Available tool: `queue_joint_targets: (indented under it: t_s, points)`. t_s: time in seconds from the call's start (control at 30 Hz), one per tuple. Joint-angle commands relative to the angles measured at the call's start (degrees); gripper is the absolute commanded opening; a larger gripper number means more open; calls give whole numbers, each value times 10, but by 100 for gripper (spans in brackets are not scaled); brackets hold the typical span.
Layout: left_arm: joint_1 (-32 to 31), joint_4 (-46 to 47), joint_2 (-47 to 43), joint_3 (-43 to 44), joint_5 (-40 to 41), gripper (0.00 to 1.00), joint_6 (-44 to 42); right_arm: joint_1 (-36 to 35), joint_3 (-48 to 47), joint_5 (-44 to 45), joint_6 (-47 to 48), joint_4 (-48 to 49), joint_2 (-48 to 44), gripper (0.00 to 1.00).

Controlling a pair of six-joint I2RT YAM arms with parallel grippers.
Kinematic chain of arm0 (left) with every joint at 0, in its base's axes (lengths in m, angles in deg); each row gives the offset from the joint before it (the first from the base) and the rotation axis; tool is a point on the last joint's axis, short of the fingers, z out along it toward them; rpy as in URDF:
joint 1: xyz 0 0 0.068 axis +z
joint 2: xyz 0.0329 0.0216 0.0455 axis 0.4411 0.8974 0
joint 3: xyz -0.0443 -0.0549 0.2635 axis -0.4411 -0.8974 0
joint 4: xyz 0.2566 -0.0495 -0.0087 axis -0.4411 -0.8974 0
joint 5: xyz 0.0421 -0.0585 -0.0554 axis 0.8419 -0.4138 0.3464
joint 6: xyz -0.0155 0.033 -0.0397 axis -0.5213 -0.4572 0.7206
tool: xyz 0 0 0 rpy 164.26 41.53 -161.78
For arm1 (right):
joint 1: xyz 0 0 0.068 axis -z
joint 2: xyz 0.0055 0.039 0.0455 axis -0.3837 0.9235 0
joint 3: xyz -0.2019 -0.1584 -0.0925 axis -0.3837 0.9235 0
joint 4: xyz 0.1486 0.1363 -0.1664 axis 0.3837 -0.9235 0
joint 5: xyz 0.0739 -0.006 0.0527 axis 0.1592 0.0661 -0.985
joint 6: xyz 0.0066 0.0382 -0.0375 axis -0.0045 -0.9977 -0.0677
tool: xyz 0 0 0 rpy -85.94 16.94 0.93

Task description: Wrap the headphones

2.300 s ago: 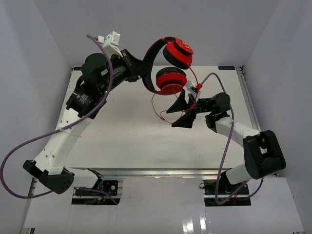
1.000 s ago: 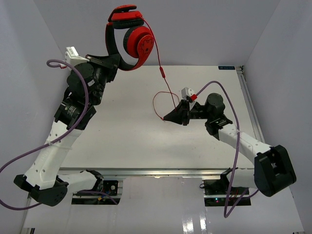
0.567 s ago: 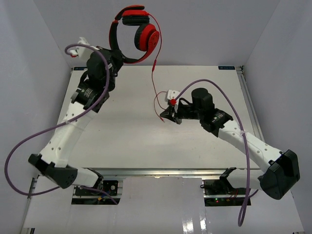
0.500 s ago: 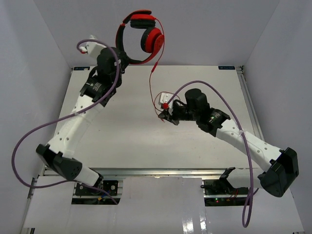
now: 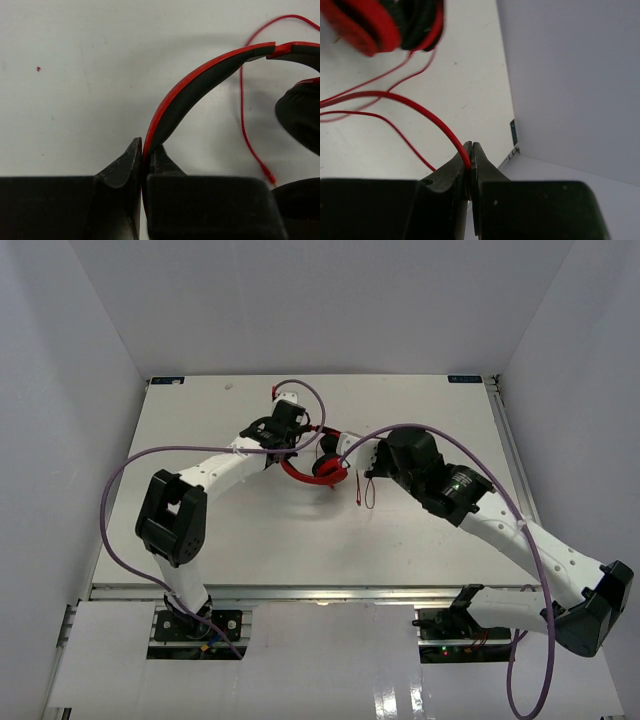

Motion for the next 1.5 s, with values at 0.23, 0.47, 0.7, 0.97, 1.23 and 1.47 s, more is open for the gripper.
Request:
queue_joint_targets:
  t_s: [0.23,0.47,0.7,0.97,1.23,1.47]
  points:
    - [-4,199,-211,-160,-424,0,-159,109,-22,-236,-51,89,-26,8]
    - [-29,220,-271,-213,-555,0,-211,177,-30,-314,-125,127,12,8]
    - [-43,226,-310,-230,-583,0,-218,275,-57,-364,-209,136,76,8]
    - [-51,226,-347,-203,-570,0,-202,344,-10,-449,-269,161,85,8]
    - [-51,230,-365,-155,-543,0,-164,394,55,-520,-350,216,75,8]
    - [-51,229,-363,-118,-484,0,-115,434,120,-593,-438,312,51,8]
